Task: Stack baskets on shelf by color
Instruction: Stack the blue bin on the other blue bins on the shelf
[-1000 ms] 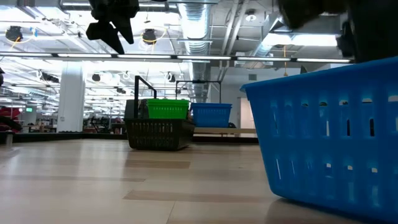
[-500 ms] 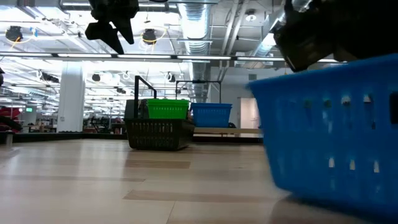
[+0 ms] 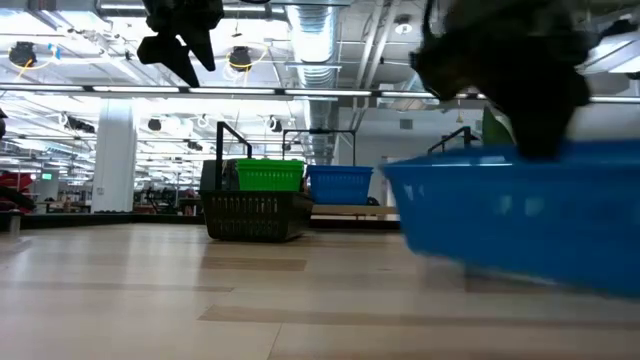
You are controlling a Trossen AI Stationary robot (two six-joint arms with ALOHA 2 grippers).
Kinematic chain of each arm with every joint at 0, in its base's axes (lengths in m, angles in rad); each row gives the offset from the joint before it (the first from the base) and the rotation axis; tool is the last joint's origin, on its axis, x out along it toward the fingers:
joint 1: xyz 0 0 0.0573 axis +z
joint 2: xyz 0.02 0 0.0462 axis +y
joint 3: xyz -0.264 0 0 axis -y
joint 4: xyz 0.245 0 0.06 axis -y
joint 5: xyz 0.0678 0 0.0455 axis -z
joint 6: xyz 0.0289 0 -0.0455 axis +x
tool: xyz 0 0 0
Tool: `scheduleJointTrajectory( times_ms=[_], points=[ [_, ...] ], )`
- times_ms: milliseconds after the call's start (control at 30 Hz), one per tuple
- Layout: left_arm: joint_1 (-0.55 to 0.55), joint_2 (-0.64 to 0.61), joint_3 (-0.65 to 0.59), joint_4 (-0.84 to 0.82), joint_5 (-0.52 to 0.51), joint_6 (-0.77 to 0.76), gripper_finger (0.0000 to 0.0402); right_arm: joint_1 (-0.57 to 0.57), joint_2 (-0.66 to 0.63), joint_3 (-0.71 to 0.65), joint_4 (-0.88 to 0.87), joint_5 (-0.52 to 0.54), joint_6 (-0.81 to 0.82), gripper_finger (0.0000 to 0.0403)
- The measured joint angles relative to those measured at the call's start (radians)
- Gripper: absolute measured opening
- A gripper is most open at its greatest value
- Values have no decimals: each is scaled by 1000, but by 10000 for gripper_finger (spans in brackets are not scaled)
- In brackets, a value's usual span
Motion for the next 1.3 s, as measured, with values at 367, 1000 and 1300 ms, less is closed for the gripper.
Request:
scheduleJointTrajectory(
  times_ms=[367, 1000, 1300],
  points=[
    [0, 0, 0, 1, -48, -16, 244, -424, -315, 0, 106, 99, -118, 8],
    [-1, 0, 0, 3, -79, -120, 244, -985, -68, 377, 271, 17, -453, 13],
    [-1, 0, 0, 3, -79, -138, 244, -1012, 44, 466, 182, -29, -500, 14]
  ],
)
